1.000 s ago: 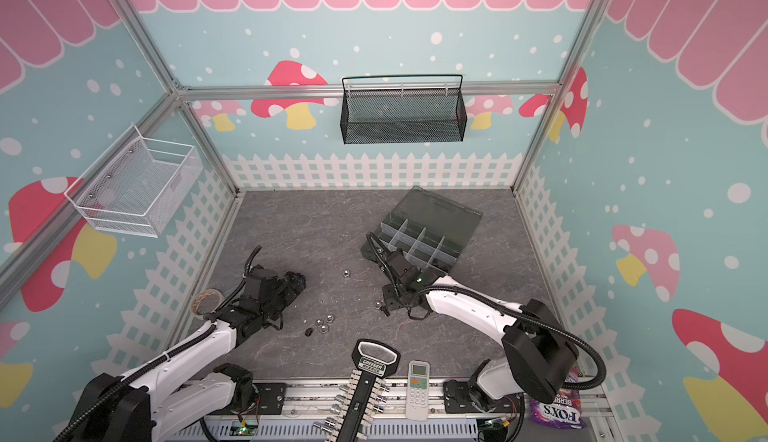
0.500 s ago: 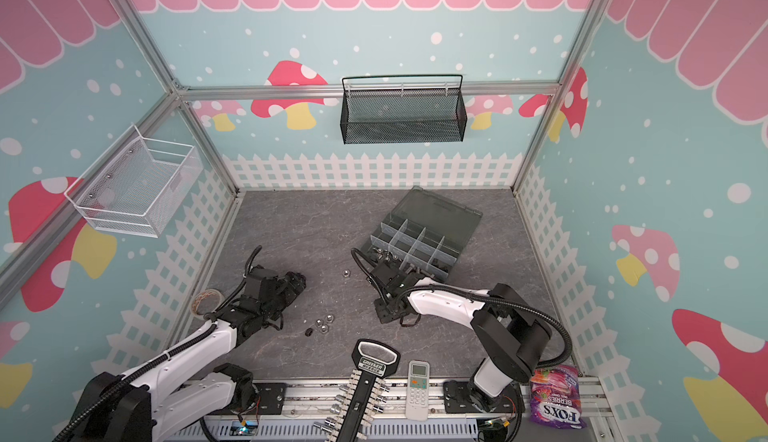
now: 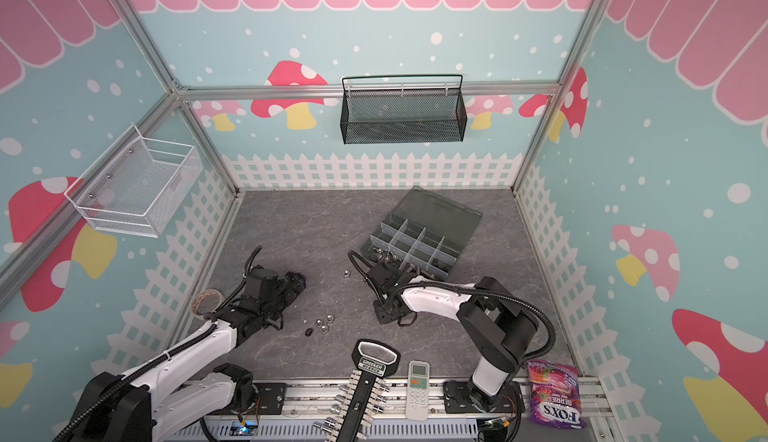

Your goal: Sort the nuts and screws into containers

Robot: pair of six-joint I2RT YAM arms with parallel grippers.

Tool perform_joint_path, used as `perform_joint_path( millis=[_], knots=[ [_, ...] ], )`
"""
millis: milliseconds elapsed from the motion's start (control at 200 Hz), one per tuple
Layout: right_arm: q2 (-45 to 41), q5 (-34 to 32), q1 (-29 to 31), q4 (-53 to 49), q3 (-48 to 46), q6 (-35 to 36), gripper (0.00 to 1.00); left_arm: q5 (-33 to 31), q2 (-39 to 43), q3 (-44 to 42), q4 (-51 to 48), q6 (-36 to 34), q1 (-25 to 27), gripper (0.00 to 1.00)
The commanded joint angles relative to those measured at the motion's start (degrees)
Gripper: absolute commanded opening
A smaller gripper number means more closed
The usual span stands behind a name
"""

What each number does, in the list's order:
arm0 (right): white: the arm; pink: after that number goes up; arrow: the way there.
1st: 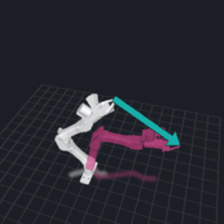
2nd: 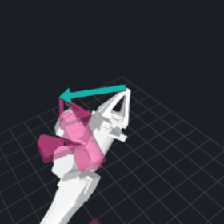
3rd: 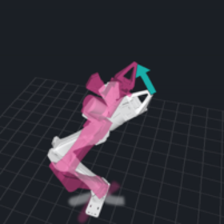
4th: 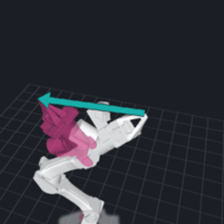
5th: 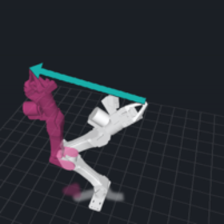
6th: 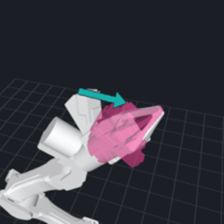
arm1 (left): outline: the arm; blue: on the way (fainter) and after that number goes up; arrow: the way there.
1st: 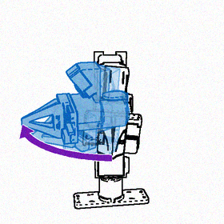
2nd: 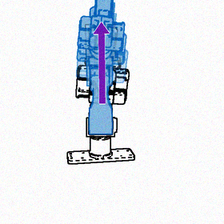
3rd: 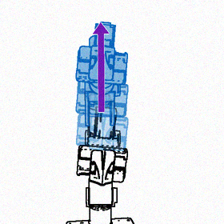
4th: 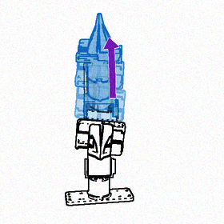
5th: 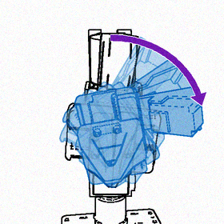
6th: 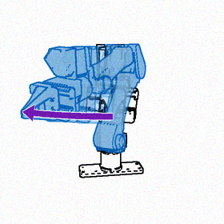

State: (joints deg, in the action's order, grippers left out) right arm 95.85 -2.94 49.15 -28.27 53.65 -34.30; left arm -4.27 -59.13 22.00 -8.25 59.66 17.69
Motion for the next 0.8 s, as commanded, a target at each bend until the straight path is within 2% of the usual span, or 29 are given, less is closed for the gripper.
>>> perform_joint_path(
  millis=[0, 125, 365, 635, 790],
  knots=[
    [1.8, -1.8, 0.3, -0.7, 1.0, 0.2, 0.24, -0.4, -0.3, -0.8, 0.5, 1.2, -0.4, 1.00],
    [2.7, -1.7, 0.3, -0.8, 1.6, 0.2, 0.23, -0.3, -0.3, -0.8, 0.5, 1.2, -0.4, 1.00],
    [2.6, -1.2, 0.3, -0.7, 2.0, 0.3, 0.09, -0.3, -0.3, -0.9, 0.5, 1.2, -0.4, 1.00],
    [0.9, -1.5, 0.3, -1.2, 2.8, 0.0, 0.00, -0.4, -0.5, -0.7, 0.6, 1.2, -0.4, 1.00],
    [-0.3, -2.9, 0.3, -2.3, 4.0, -0.4, 0.00, -0.3, -0.7, -0.7, 0.6, 1.2, -0.4, 1.00]
  ],
)
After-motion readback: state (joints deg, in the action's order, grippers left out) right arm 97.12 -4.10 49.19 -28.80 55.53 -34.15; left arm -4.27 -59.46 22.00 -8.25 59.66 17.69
